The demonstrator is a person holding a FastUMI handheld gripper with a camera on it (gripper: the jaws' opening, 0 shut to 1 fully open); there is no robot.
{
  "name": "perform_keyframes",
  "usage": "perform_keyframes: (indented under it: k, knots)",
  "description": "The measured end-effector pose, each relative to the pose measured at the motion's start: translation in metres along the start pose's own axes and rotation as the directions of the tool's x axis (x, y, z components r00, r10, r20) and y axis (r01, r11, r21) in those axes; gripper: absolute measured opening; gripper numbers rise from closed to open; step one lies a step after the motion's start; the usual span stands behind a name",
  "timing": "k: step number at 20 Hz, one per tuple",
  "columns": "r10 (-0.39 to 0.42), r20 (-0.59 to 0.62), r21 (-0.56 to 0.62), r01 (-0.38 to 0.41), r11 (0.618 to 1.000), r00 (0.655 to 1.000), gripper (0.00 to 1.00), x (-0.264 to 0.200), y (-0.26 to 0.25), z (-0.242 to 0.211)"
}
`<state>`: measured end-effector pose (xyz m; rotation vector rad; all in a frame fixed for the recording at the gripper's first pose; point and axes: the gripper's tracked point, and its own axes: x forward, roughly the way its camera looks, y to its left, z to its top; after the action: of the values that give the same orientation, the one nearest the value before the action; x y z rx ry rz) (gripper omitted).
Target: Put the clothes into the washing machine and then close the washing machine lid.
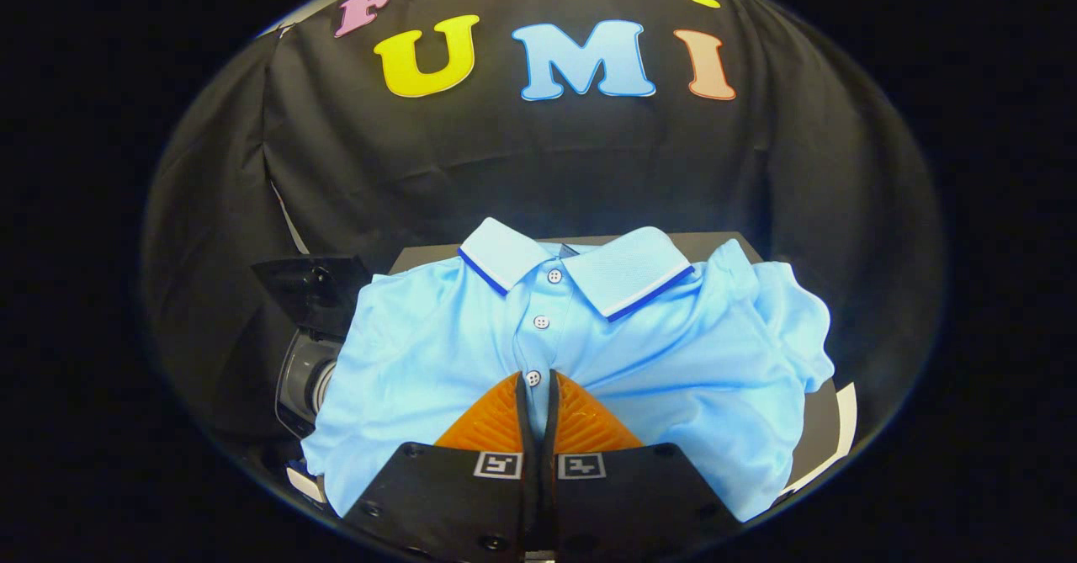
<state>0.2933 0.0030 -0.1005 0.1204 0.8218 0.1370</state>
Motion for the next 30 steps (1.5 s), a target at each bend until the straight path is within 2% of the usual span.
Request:
perform_keyframes:
  k: [7,20,30]
  knots:
    - [-0.020,0.052,-0.003,0.020,1.000,0.998,0.02,-0.007,0.003,0.007]
    - [0.035,0.231,0.081,-0.055,0.995,0.972,0.01,-0.066,0.026,0.090]
    - [0.115,0.326,0.000,-0.122,0.993,0.938,0.01,-0.123,0.088,0.125]
